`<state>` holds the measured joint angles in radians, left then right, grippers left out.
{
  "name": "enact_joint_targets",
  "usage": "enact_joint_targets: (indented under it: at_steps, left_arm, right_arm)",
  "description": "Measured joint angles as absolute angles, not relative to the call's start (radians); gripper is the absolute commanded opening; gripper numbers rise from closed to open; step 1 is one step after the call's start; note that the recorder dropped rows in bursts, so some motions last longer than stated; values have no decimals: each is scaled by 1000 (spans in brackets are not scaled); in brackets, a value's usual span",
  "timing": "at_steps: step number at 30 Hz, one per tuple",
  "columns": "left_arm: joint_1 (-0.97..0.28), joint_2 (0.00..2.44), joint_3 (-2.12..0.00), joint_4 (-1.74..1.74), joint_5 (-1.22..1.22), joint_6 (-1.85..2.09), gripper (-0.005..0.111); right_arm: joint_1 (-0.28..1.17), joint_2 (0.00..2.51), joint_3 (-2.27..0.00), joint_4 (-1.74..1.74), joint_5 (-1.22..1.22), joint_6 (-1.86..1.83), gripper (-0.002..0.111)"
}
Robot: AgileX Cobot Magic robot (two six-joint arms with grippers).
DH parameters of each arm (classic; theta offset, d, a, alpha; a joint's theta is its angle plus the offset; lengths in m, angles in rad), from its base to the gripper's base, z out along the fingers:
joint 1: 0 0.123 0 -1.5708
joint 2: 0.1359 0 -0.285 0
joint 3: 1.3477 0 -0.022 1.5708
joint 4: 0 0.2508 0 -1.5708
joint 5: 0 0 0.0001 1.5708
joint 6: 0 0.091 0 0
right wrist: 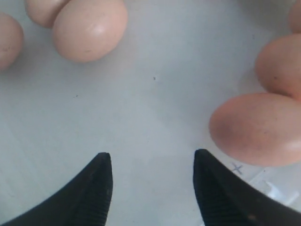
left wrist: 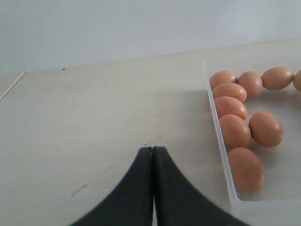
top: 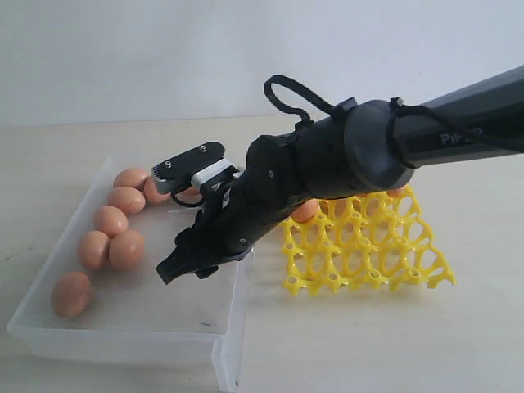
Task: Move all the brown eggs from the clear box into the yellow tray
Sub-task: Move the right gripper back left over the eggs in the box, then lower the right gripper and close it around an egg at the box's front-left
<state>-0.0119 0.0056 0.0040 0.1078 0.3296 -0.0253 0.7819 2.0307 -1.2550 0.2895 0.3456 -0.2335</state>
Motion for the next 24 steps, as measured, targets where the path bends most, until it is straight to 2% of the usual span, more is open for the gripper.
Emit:
enact_joint_targets:
  at_steps: [15, 24]
  left_arm:
    - [-12, 6, 4, 108, 330, -25, 0]
    - [-12, 6, 4, 108, 330, -25, 0]
  right_arm:
    - [722, 1967, -1261, 229, 396, -211, 51]
    - [771, 1908, -1424, 229, 393, -207, 51]
